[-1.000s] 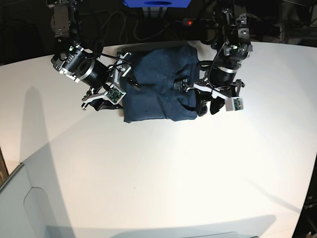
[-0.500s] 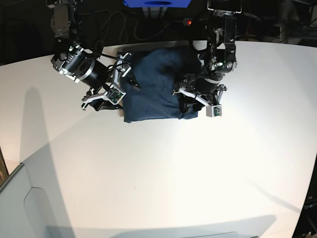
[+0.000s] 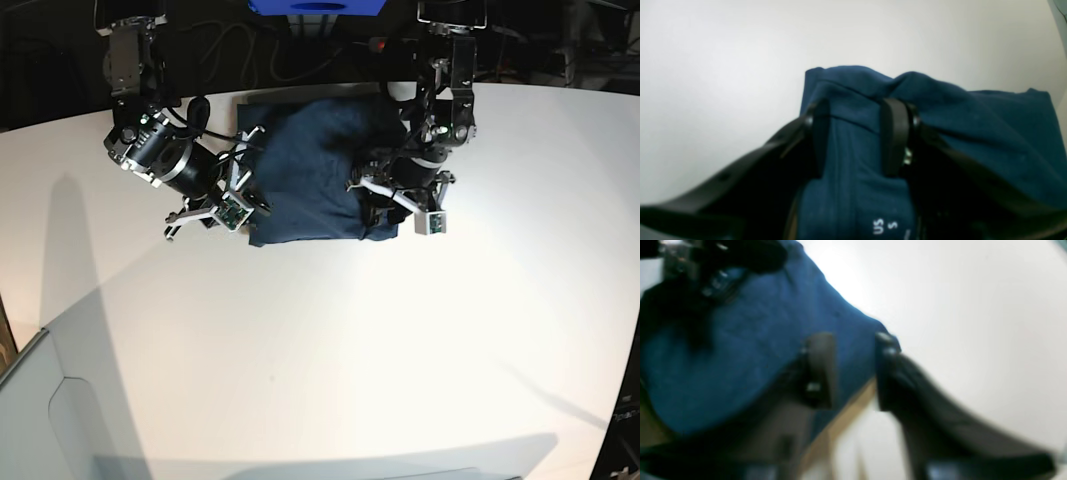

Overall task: Fold the T-shirt properly
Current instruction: 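Press and smooth the folded shirt stack with both grippers, then pinch the stack's side edge with the left gripper and tuck it under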

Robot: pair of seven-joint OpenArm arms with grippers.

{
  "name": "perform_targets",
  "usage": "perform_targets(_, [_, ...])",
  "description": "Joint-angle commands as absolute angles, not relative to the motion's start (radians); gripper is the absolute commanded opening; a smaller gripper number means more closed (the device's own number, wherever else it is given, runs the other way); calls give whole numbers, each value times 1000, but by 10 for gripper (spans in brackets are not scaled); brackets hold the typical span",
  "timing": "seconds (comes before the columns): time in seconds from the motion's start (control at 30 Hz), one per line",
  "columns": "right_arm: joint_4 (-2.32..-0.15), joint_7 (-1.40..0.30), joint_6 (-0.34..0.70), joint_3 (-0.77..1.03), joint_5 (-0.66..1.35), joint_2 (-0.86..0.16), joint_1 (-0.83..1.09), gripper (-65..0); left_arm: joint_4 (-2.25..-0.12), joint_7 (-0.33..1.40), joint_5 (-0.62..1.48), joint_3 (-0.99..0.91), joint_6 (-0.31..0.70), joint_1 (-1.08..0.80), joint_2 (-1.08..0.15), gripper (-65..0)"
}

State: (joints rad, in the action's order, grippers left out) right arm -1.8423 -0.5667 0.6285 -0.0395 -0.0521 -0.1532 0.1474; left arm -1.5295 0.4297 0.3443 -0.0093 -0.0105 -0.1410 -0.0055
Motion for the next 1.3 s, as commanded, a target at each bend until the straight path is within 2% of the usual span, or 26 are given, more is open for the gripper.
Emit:
perform_targets(0.0, [-1840,-539,642,-38,-38,-154,117,-639,-1540,437,348,-8,-8,-142,-4,-403])
perform_targets(0.3, [-1604,-533,644,-38,-35,-122,27,-649,-1540,437,348,-8,-8,-142,-2,-403])
perform_targets(0.63, [-1469,-530,644,-33,-36,-140,-10,-649,-1540,437,348,-8,-8,-150,-5,-403])
perform_targets(0.93, [-1495,-530,644,-30,-35,-166,-8,-649,-1584,441,348,-47,-8,-157,-1,-403])
perform_targets(1.27, [-1825,-538,644,-30,-35,-171,140,-649,-1819,447,348,-54,-8,-232,-4,-403])
